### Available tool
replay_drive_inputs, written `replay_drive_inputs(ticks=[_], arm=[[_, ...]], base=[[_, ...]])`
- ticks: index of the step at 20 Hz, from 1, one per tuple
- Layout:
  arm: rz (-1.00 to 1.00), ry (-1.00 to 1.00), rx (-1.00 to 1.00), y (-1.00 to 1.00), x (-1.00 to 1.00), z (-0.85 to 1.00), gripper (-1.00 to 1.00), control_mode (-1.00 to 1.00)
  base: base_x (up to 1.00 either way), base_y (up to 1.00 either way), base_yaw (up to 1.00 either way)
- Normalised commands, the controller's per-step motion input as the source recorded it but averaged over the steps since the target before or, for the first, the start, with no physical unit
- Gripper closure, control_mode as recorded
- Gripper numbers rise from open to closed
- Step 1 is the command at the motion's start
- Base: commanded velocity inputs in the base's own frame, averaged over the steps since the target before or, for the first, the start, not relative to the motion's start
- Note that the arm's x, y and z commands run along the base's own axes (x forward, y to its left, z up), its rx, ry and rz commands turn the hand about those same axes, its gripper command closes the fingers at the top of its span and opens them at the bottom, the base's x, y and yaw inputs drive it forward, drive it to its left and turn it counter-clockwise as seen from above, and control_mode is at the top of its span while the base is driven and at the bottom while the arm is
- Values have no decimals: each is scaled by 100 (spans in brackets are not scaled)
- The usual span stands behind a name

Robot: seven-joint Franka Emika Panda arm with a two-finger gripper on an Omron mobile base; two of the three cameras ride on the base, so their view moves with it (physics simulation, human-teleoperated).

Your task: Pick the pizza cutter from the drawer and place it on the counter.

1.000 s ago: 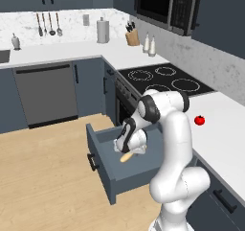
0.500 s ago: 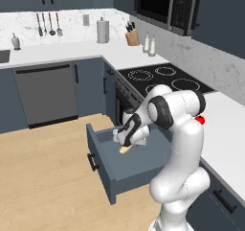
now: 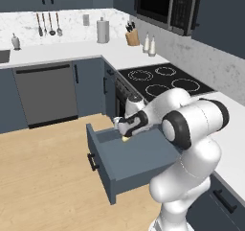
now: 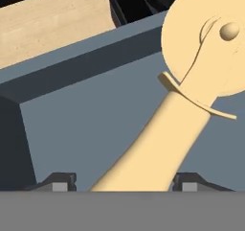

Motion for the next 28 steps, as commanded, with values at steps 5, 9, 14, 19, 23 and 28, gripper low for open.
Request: replay_drive_inputs(ticks=[5, 9, 14, 19, 23, 28], arm=[[-1, -1, -2, -74, 0, 100, 100, -100], [-18, 4, 0, -100, -38, 96, 100, -100], [-31, 7, 0, -100, -40, 47, 100, -100], [-36, 1, 0, -100, -45, -4, 100, -100], [-33, 0, 7, -100, -3, -21, 100, -100], [-35, 0, 21, -100, -15, -30, 100, -100]], base=[[0, 0, 0], [0, 0, 0], [0, 0, 0], [0, 0, 0], [0, 0, 0], [0, 0, 0]])
